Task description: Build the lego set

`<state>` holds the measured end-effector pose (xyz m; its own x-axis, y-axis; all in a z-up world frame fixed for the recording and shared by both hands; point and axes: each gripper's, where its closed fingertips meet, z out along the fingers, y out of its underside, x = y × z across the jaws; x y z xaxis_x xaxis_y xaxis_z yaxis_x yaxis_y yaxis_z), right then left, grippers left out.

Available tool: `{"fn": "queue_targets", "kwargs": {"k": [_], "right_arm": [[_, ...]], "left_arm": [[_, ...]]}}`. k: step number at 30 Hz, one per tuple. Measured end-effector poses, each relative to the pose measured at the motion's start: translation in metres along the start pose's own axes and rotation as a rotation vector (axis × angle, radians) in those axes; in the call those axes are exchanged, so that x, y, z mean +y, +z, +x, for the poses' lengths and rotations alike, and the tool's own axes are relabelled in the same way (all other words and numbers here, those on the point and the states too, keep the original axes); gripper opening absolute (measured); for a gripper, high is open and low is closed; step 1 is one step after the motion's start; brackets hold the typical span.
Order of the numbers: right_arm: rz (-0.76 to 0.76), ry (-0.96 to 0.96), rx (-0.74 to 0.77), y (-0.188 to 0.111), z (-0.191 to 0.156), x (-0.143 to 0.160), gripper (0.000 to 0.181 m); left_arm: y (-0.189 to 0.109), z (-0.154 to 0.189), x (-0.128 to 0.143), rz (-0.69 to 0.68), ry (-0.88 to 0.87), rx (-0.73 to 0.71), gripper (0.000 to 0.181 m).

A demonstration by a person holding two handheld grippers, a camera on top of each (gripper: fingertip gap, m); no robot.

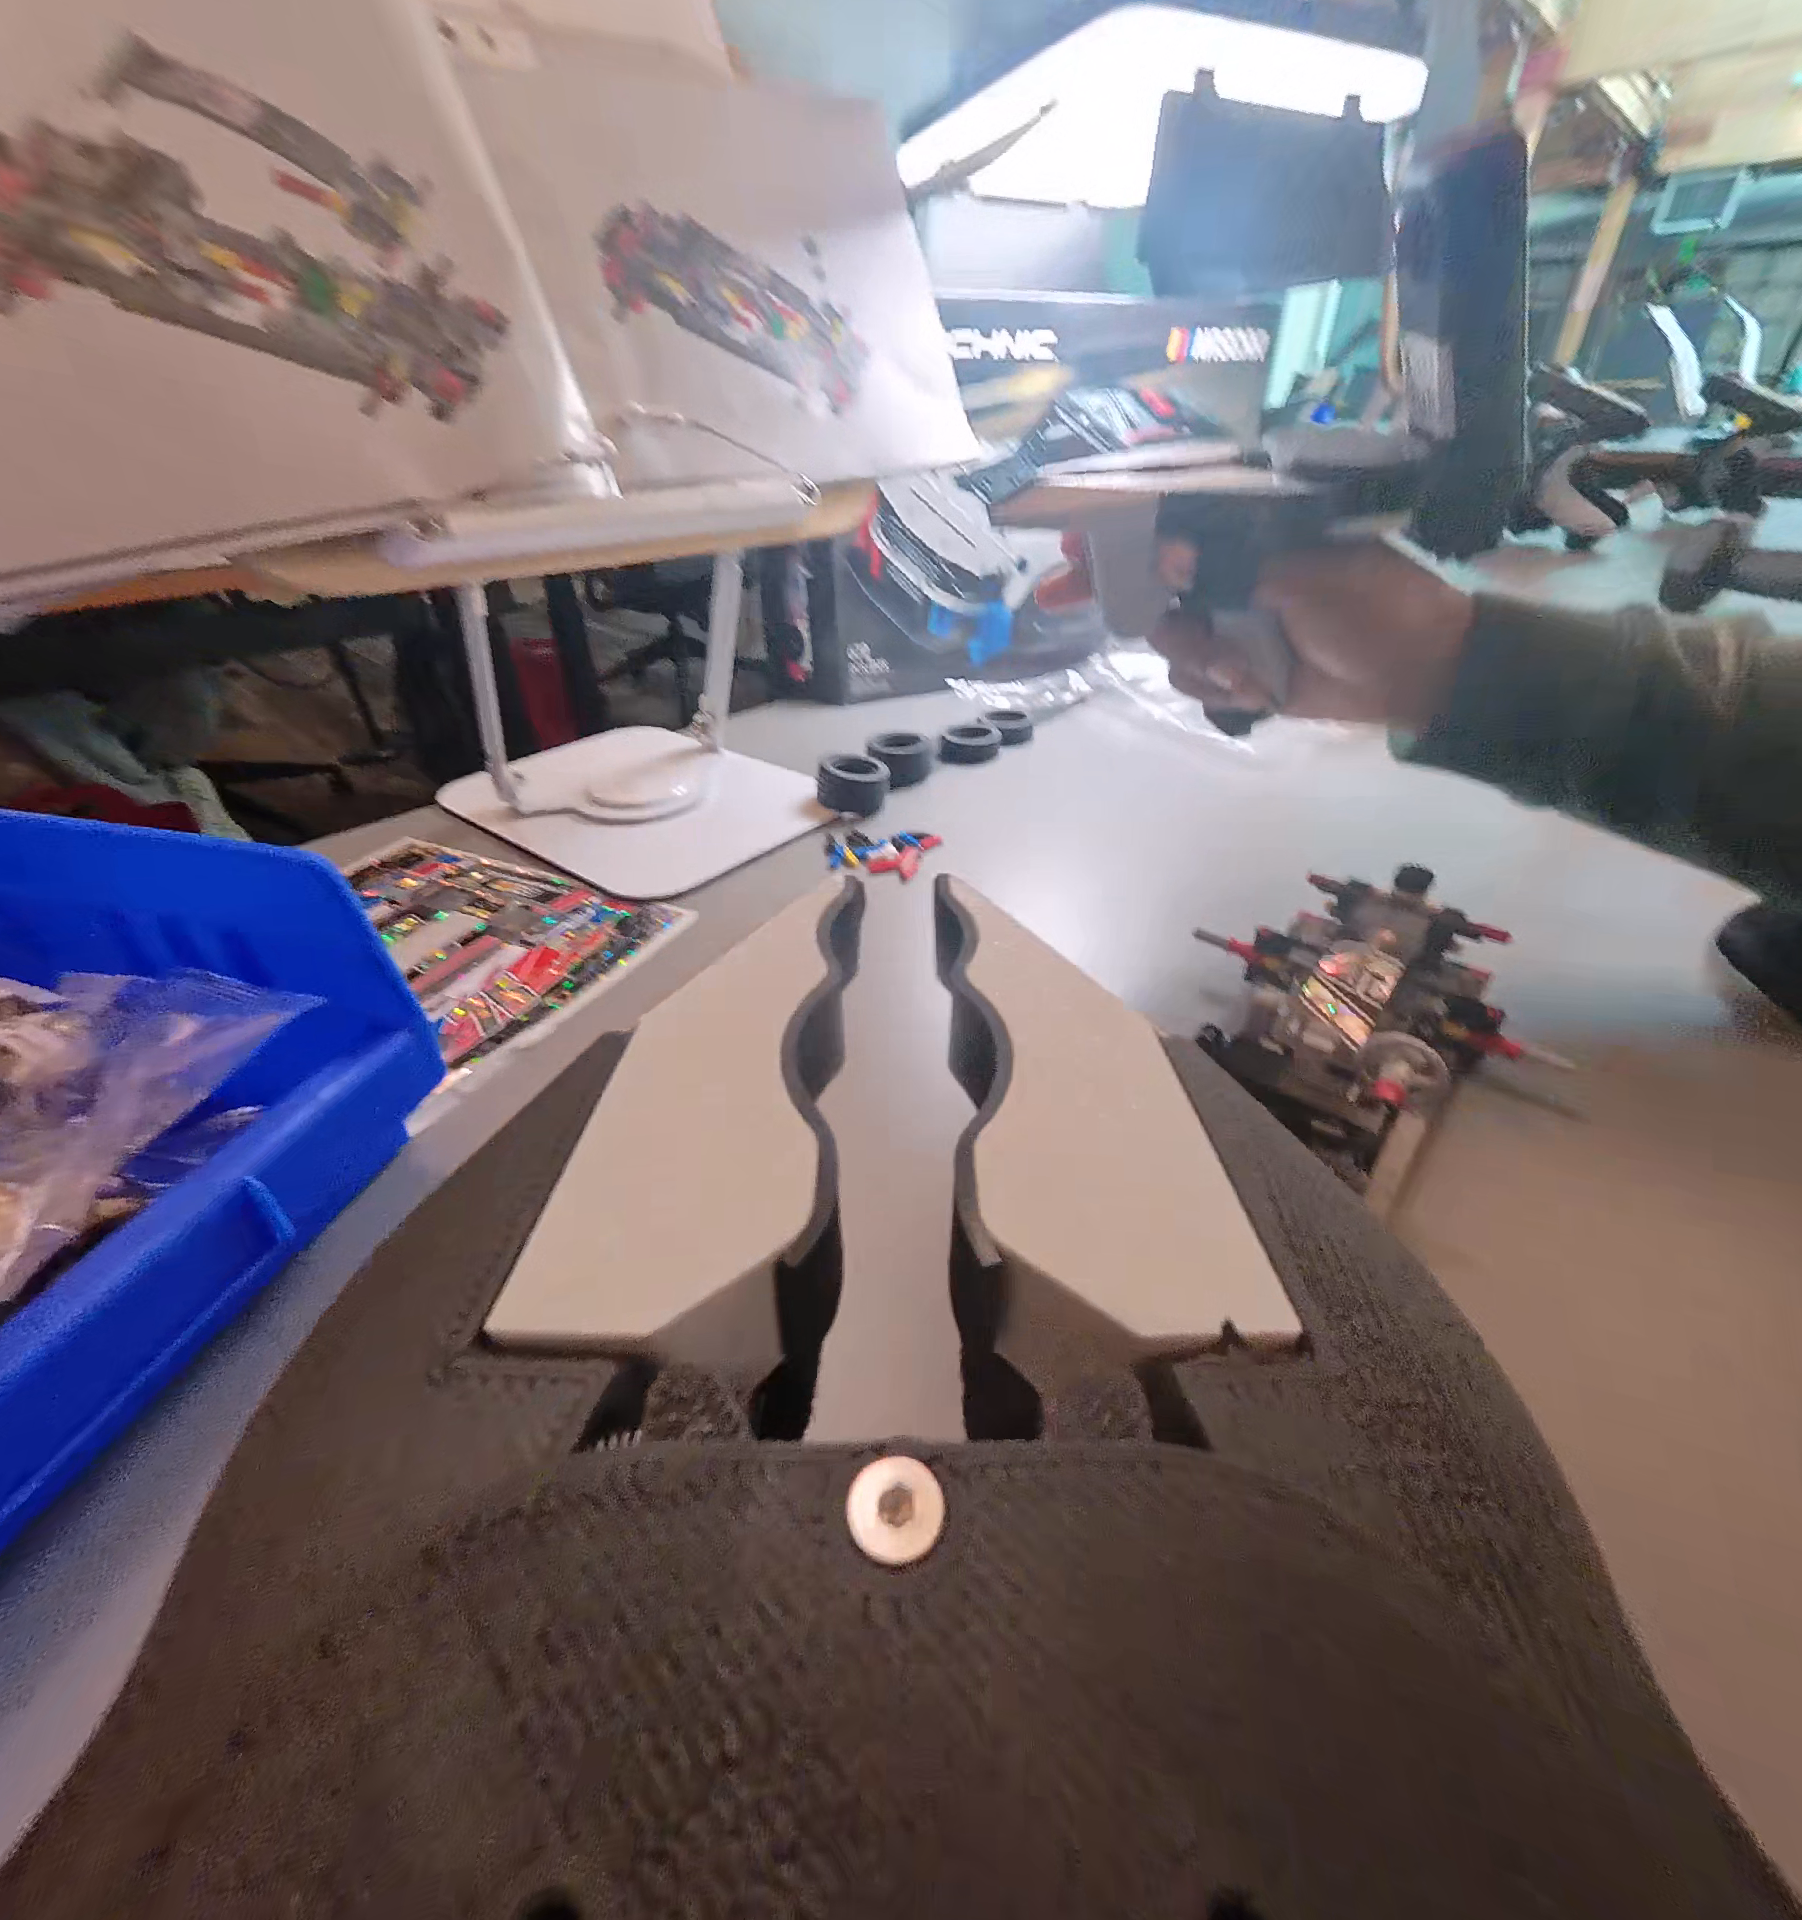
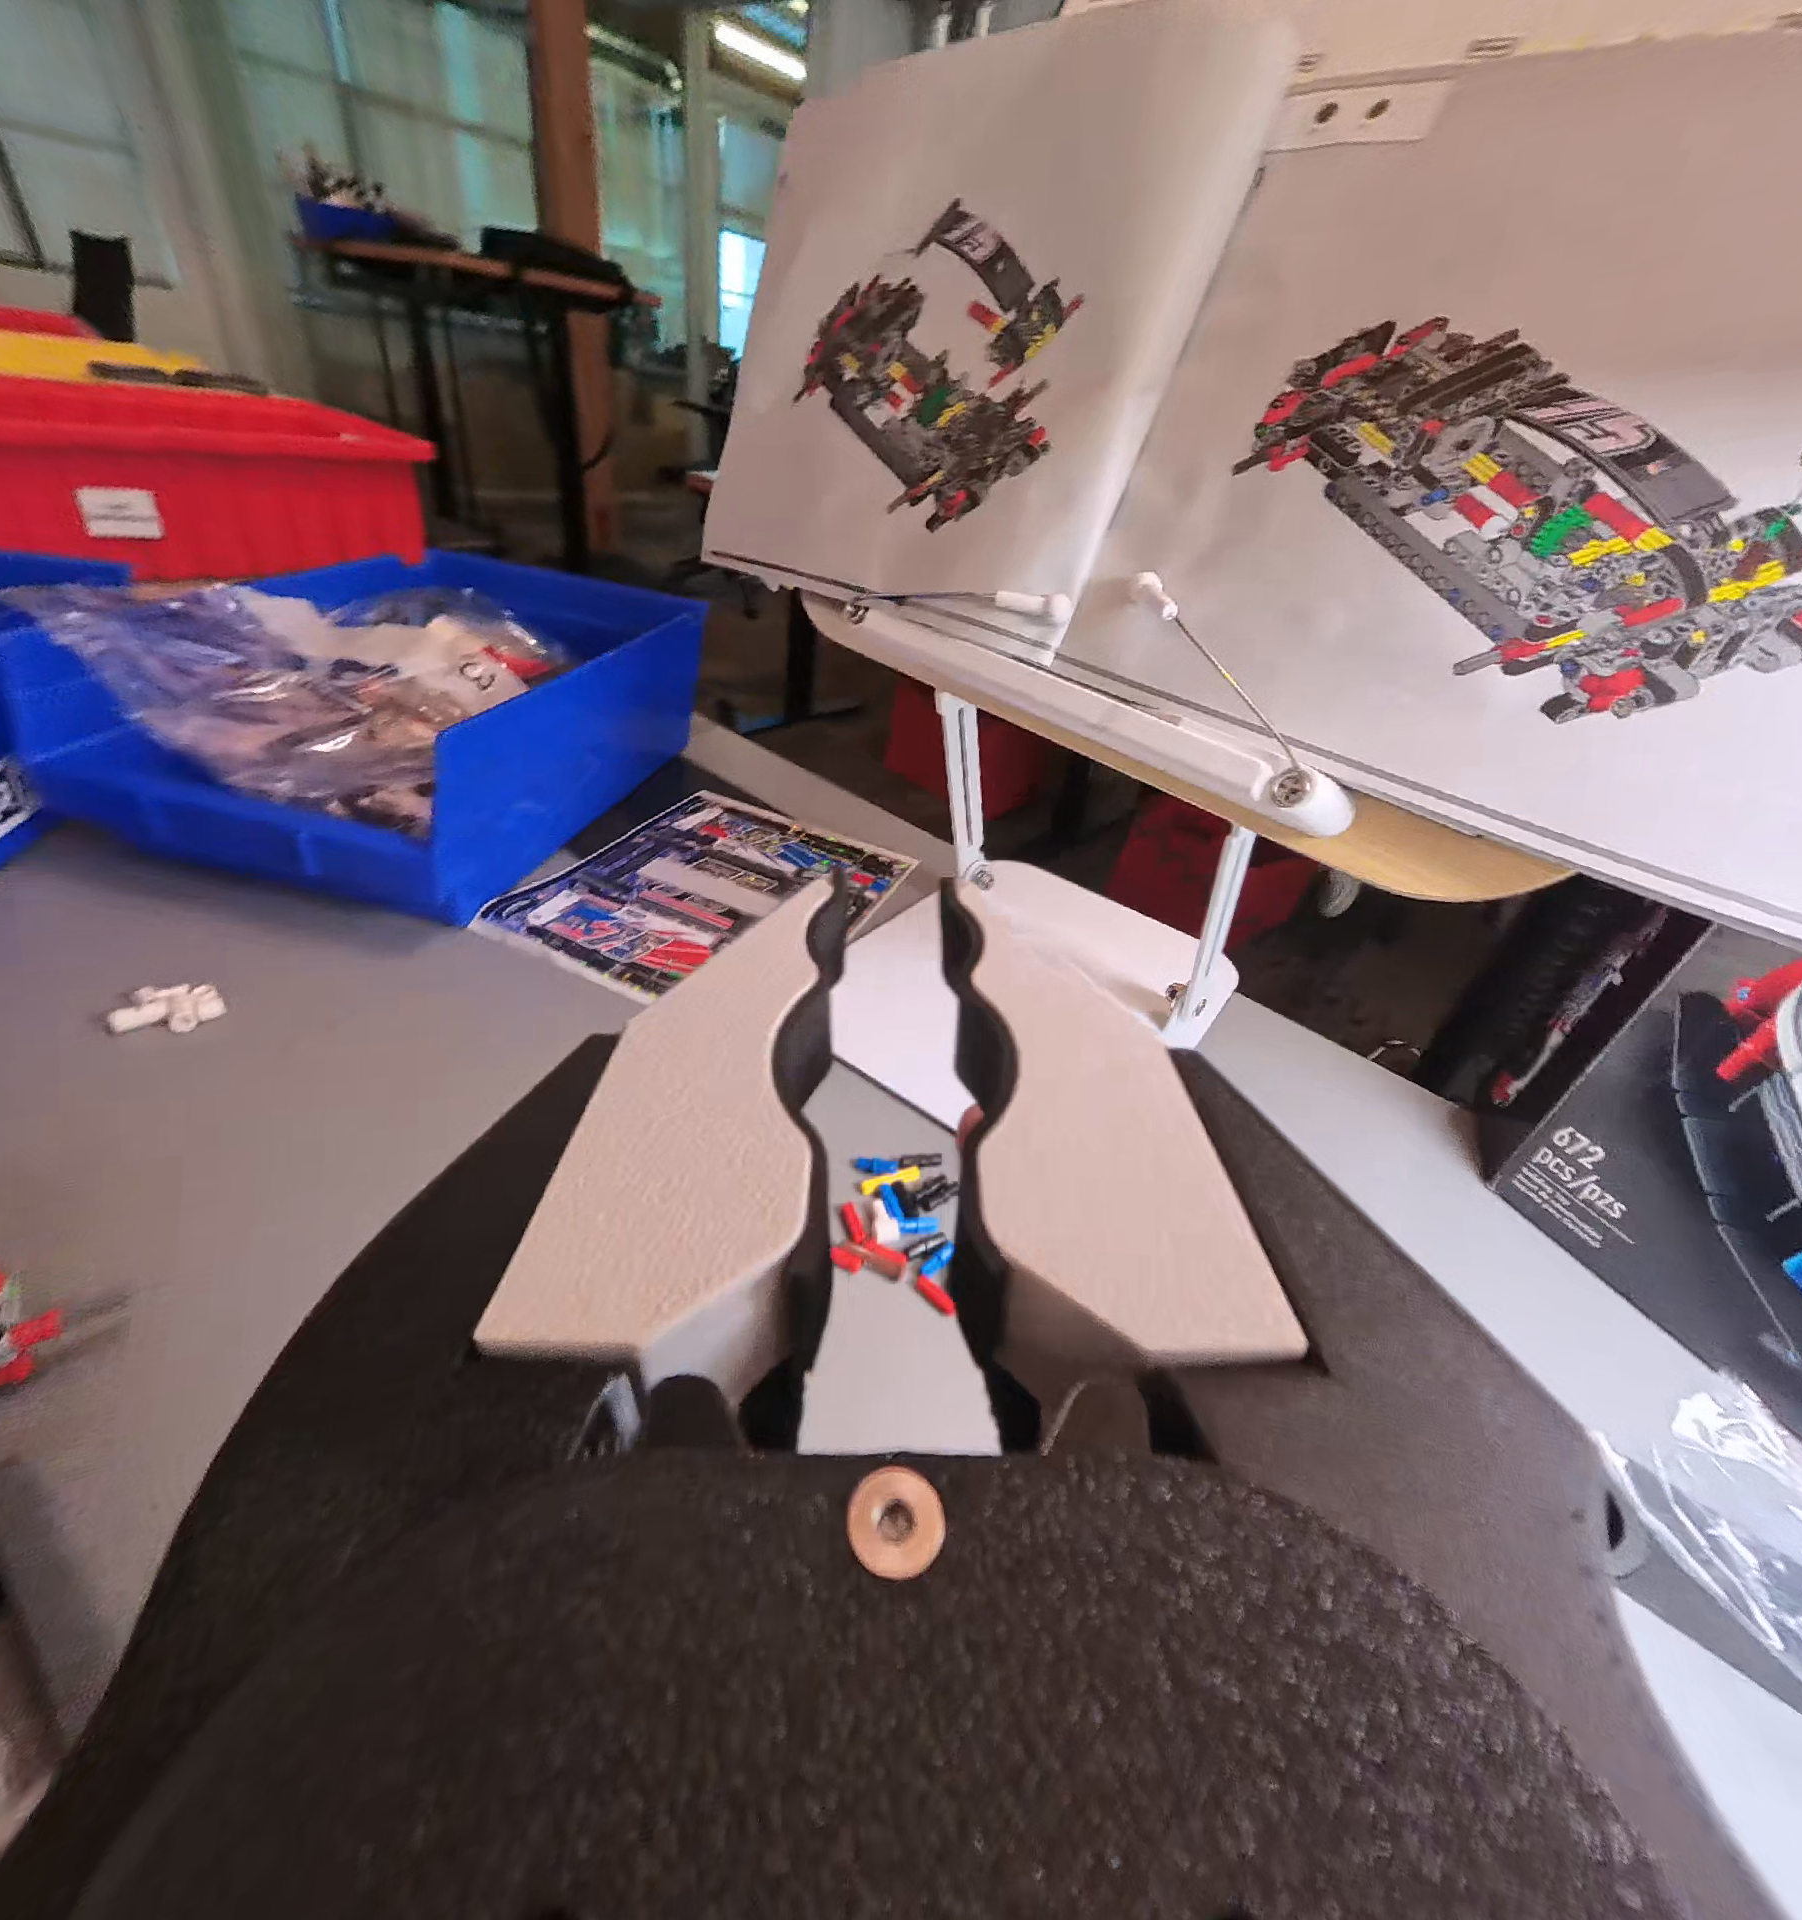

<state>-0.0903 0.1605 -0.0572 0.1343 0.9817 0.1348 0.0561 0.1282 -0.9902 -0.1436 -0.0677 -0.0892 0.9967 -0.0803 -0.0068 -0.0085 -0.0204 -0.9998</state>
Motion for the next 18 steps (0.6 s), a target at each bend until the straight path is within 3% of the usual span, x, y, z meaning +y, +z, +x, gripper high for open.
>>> {"fn": "queue_targets", "kwargs": {"k": [3,5,8,11,16,18], "right_arm": [[0.012,0.026,0.033,0.014,0.002,0.004,0.042],[0.008,-0.002,0.069,0.023,0.008,0.004,0.047],[0.009,-0.062,0.133,0.035,0.026,-0.006,0.04],[0.001,-0.133,0.176,0.047,0.046,-0.023,0.0],[0.02,-0.205,0.353,0.063,0.101,-0.056,0.0],[0.013,-0.197,0.432,0.066,0.127,-0.066,0.021]], "left_arm": [[0.005,-0.012,-0.018,0.056,0.021,-0.064,0.0],[0.013,-0.019,-0.032,0.1,0.044,-0.104,0.0],[0.031,-0.032,-0.054,0.167,0.086,-0.155,0.0],[0.054,-0.049,-0.069,0.208,0.102,-0.191,0.0],[0.087,-0.081,-0.087,0.279,0.098,-0.247,0.0],[0.094,-0.096,-0.088,0.29,0.063,-0.282,0.0]]}}
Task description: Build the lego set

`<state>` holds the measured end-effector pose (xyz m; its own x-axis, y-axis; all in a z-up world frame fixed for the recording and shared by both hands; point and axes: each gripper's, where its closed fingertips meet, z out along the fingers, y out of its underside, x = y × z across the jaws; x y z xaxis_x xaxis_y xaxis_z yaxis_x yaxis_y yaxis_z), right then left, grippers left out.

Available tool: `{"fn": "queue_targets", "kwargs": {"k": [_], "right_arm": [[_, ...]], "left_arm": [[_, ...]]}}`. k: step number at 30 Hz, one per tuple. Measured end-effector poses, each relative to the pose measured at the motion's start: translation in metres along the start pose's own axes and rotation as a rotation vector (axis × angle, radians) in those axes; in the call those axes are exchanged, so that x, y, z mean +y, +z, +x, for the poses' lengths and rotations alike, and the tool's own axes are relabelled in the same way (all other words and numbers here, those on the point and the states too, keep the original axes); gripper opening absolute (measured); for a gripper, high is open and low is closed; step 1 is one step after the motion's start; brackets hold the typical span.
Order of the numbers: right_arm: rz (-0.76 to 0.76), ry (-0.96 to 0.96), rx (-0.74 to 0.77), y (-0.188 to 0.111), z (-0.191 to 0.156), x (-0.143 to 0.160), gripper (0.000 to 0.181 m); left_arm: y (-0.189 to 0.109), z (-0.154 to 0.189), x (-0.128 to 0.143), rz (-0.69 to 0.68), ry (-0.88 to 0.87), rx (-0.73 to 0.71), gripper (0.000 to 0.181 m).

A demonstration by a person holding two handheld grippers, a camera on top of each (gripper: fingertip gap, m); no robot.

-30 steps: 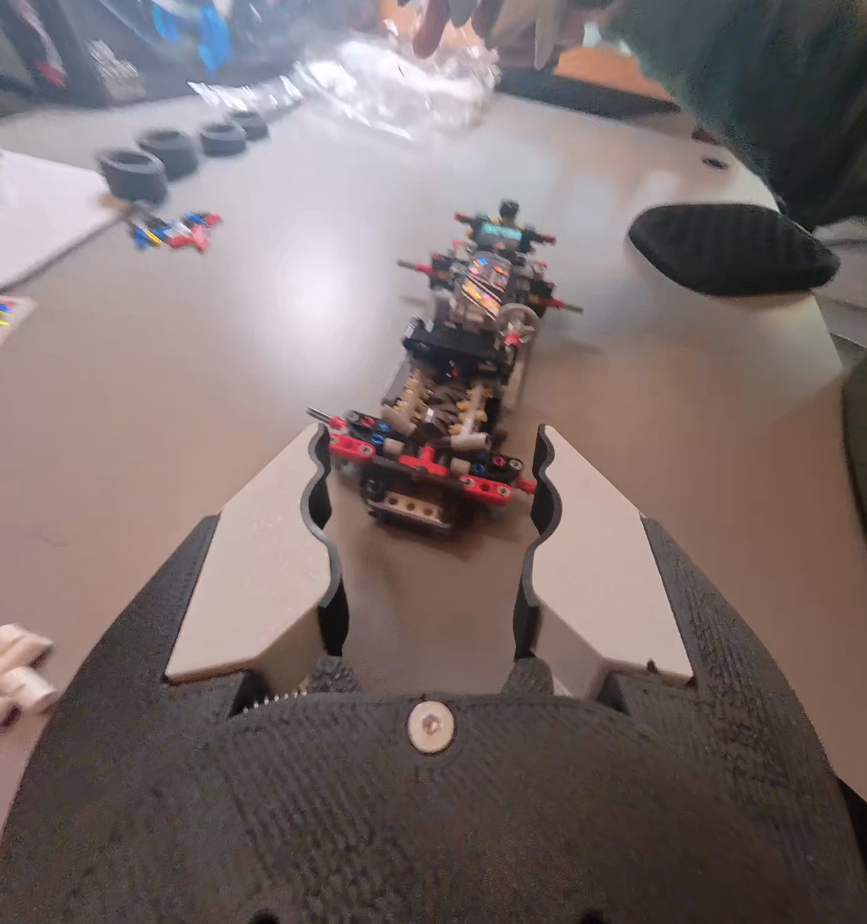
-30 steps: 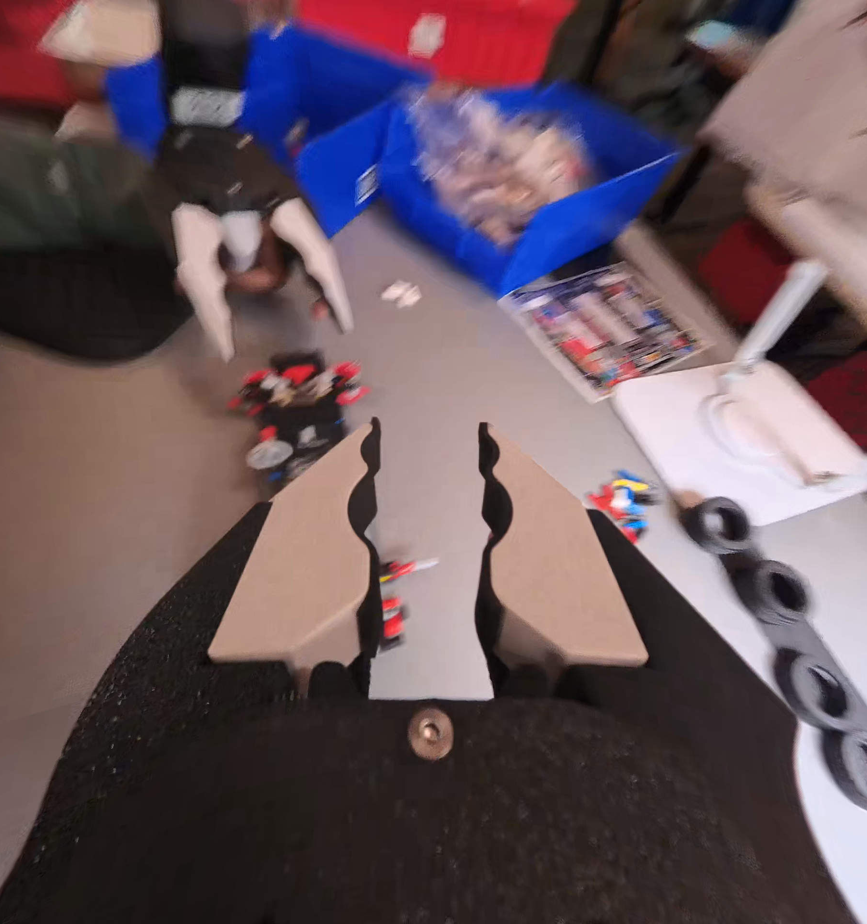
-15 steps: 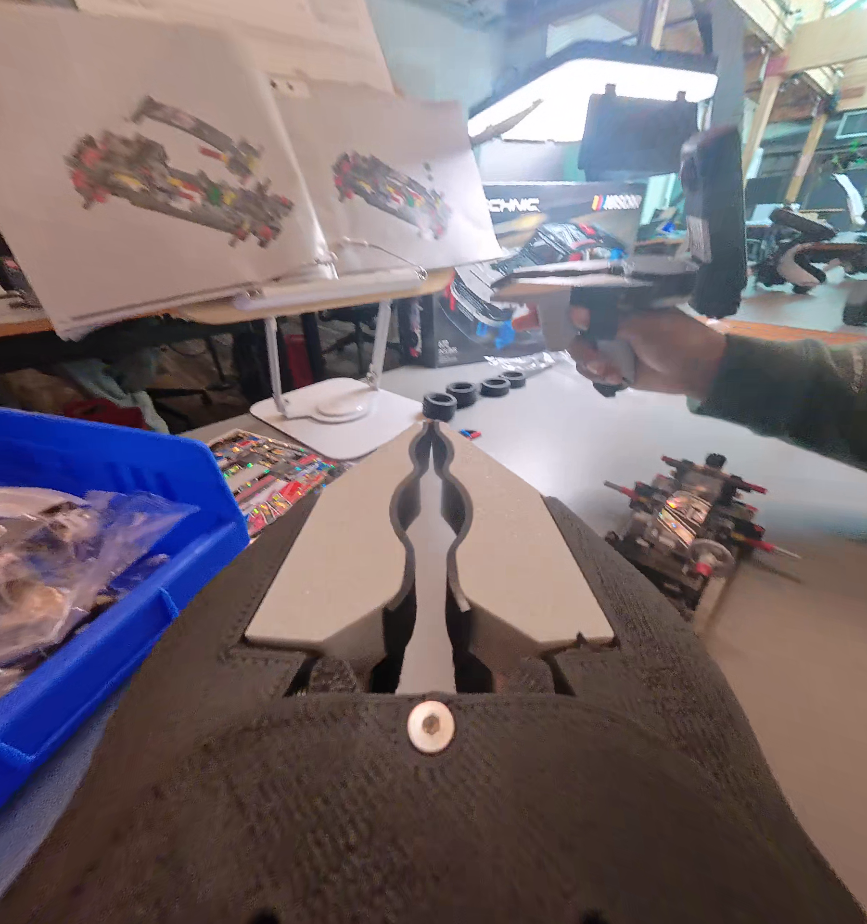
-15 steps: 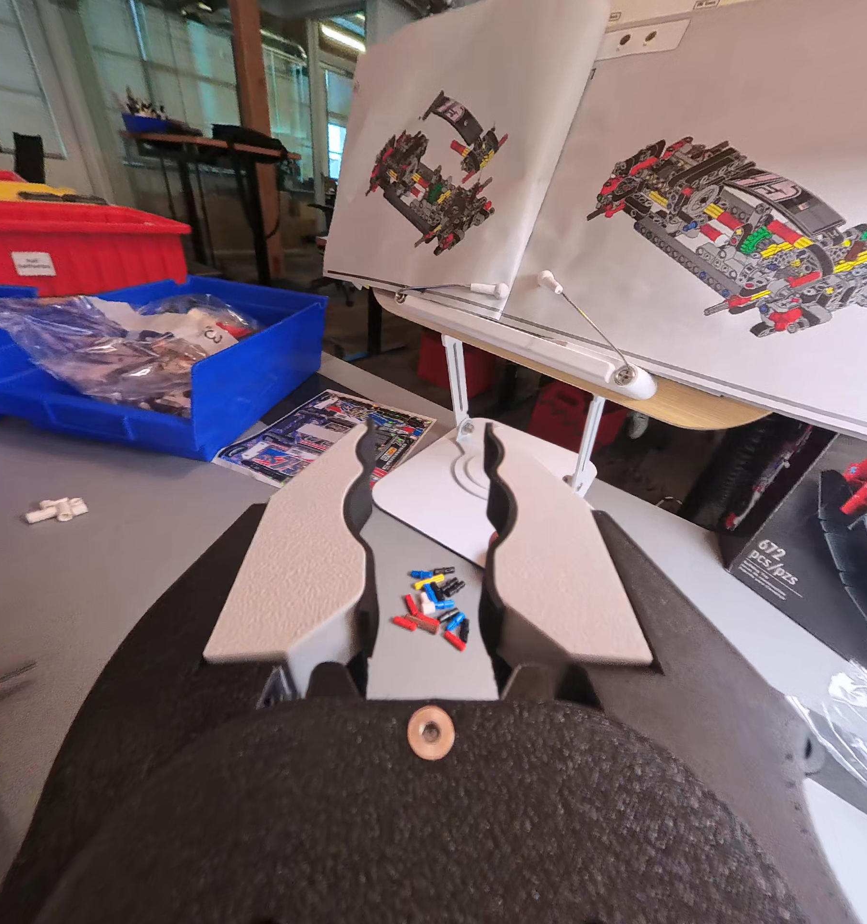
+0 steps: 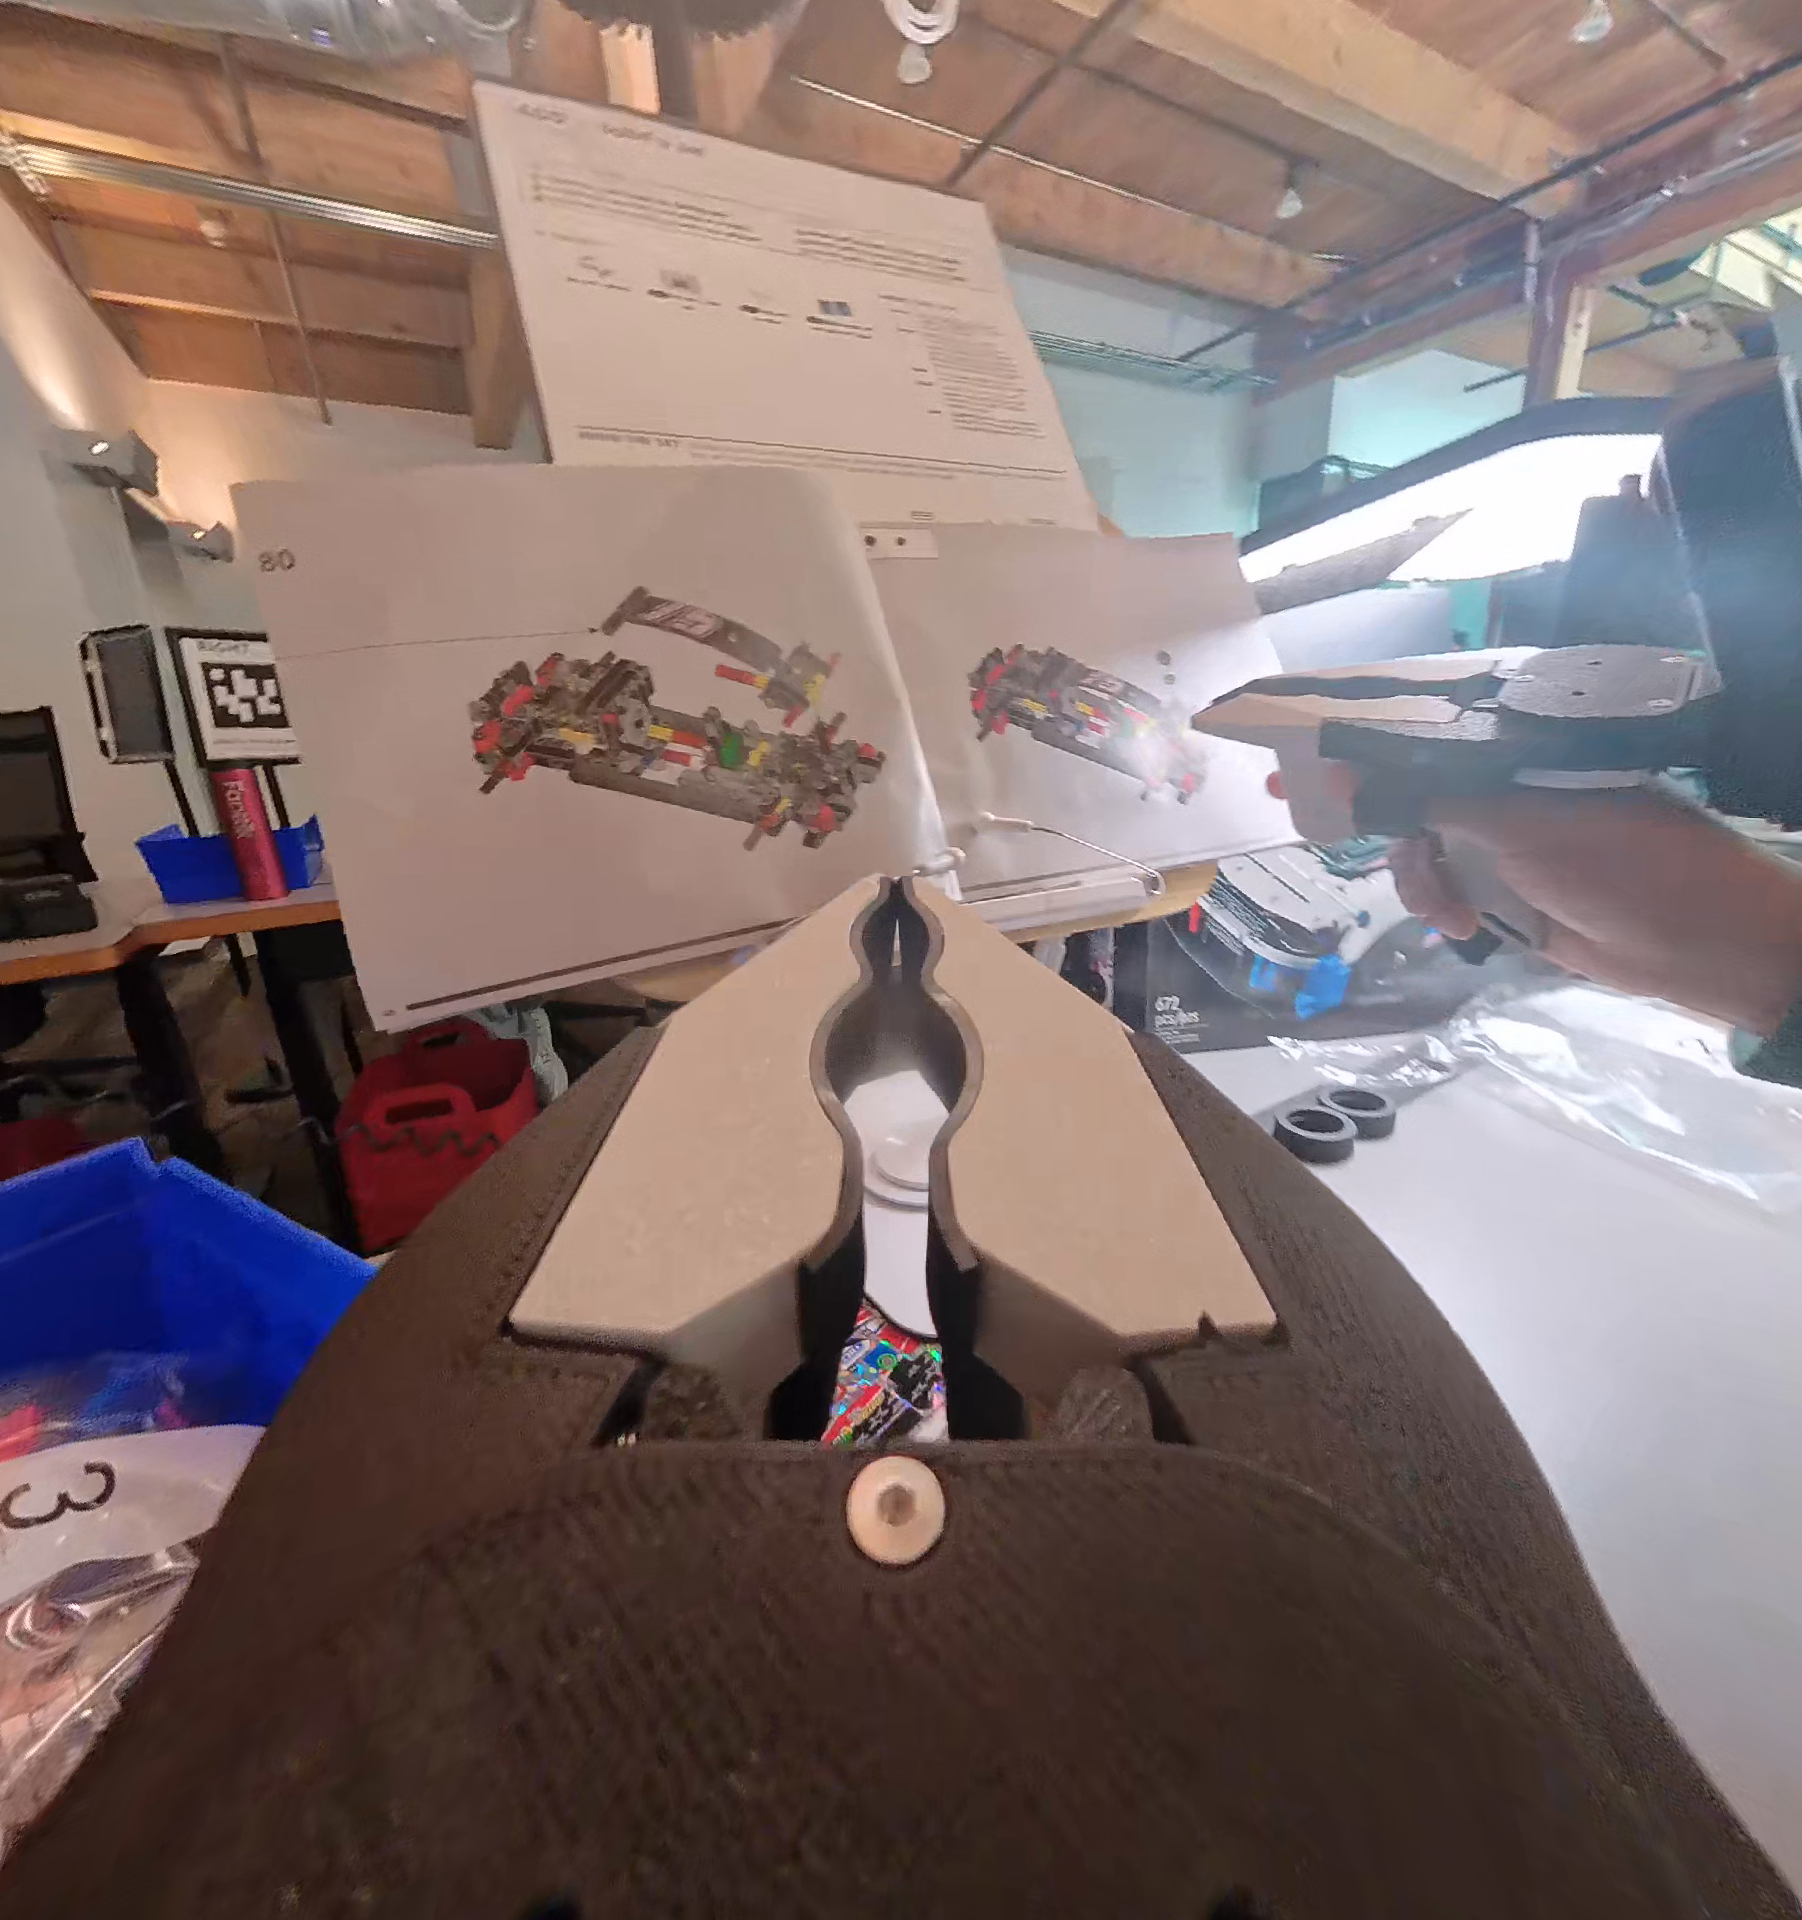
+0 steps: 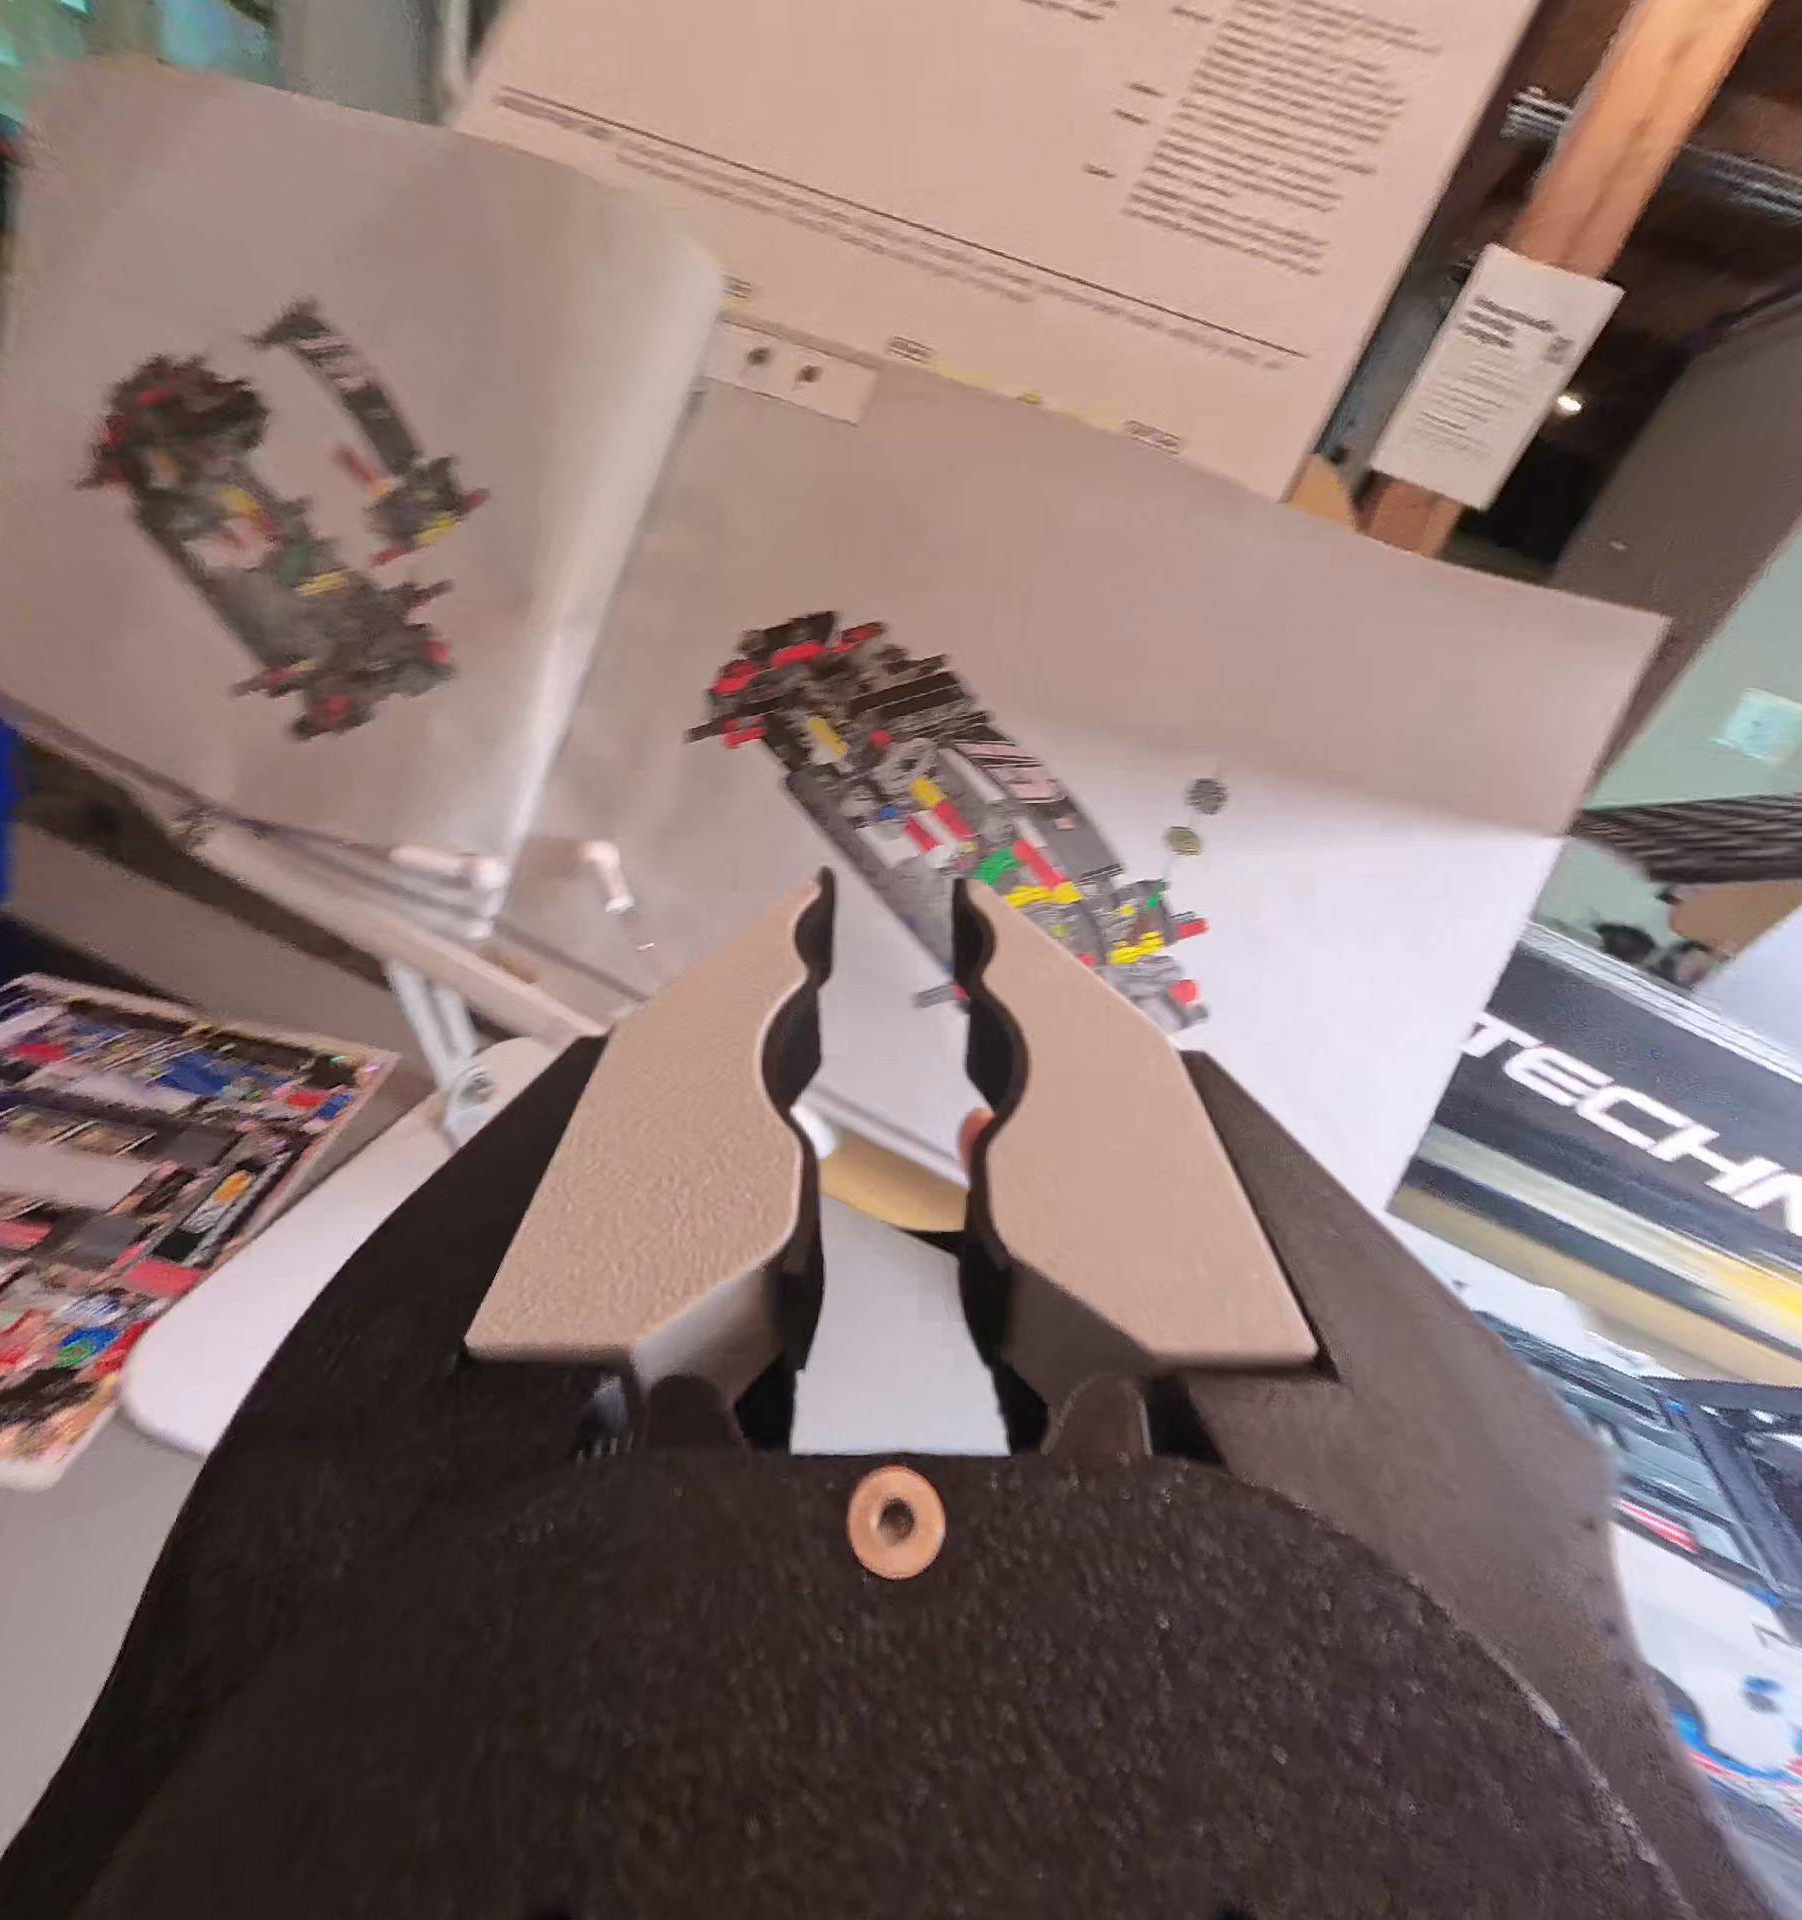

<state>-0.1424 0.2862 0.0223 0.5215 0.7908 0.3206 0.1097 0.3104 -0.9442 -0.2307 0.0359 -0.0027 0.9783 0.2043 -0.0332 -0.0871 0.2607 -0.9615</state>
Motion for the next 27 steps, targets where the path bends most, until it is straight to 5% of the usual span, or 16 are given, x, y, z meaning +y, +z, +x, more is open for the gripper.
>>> {"fn": "queue_targets", "kwargs": {"k": [7,15,18,23,27], "right_arm": [[-0.129,0.112,0.159,0.032,0.062,0.022,0.091],[-0.212,0.109,0.11,0.044,0.048,0.038,0.109],[-0.226,0.07,0.087,0.042,0.044,0.038,0.104],[-0.097,-0.188,-0.182,0.025,-0.027,0.017,0.026],[-0.23,-0.287,-0.288,0.033,-0.065,0.042,0.027]], "left_arm": [[-0.006,-0.015,0.02,-0.061,0.003,-0.009,0.0],[-0.003,-0.012,0.038,-0.144,-0.016,0.023,0.006],[0.002,-0.004,0.048,-0.188,-0.02,0.045,0.01],[0.024,-0.003,0.055,-0.257,0.043,0.054,0.013],[0.066,-0.005,0.055,-0.324,0.094,0.076,0.015]]}}
